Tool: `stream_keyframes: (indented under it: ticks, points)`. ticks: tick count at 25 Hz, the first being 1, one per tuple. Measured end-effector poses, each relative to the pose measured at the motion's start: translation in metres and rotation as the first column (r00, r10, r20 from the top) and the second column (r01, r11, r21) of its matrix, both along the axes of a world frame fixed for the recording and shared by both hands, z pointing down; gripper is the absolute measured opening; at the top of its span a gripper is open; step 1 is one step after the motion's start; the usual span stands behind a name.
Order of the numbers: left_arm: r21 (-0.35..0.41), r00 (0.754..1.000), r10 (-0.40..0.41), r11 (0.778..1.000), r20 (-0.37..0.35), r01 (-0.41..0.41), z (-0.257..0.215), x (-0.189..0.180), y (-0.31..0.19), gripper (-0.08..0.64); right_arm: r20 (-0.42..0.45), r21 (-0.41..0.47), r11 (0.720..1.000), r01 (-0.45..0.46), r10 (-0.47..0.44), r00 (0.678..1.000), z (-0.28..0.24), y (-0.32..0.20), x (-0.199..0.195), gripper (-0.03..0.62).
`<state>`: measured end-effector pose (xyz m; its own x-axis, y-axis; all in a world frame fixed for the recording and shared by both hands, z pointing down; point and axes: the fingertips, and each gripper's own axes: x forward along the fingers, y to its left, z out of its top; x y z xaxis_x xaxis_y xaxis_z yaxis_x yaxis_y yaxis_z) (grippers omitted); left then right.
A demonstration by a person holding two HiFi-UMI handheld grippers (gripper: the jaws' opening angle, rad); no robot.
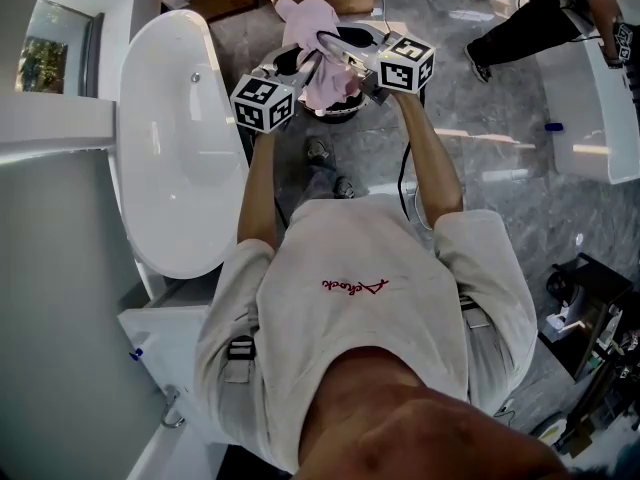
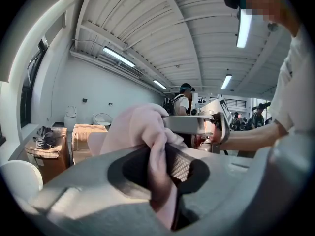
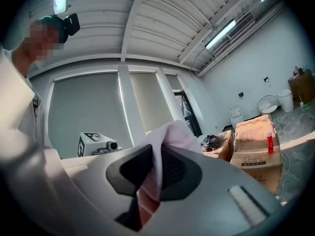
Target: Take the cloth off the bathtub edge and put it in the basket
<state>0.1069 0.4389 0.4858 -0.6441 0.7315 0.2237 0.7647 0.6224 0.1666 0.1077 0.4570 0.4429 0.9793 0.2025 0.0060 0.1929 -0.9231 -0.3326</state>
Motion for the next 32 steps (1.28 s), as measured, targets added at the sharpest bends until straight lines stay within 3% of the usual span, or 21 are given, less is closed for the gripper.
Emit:
stream_keyframes:
  ticks: [13, 23, 32]
  points:
    - [0.006, 0.997, 0.072, 0.997, 0.005, -0.072, 0.022, 0.026, 0.044, 0.08, 0.016, 0.014, 0.999, -0.045, 0.044, 0.999, 0.021, 0.044, 0.025, 0.046]
    - [0.035, 0.99, 0.129, 0.991, 0.051, -0.13, 0.038, 0.047, 0.077, 0.08, 0.045, 0.059, 0.994, -0.09, 0.087, 0.995, 0.039, 0.079, 0.047, 0.048]
    - [0.093, 0.986, 0.154, 0.983, 0.059, -0.159, 0.066, 0.04, 0.1, 0.08, 0.057, 0.12, 0.987, -0.111, 0.105, 0.993, 0.067, 0.104, 0.04, 0.049]
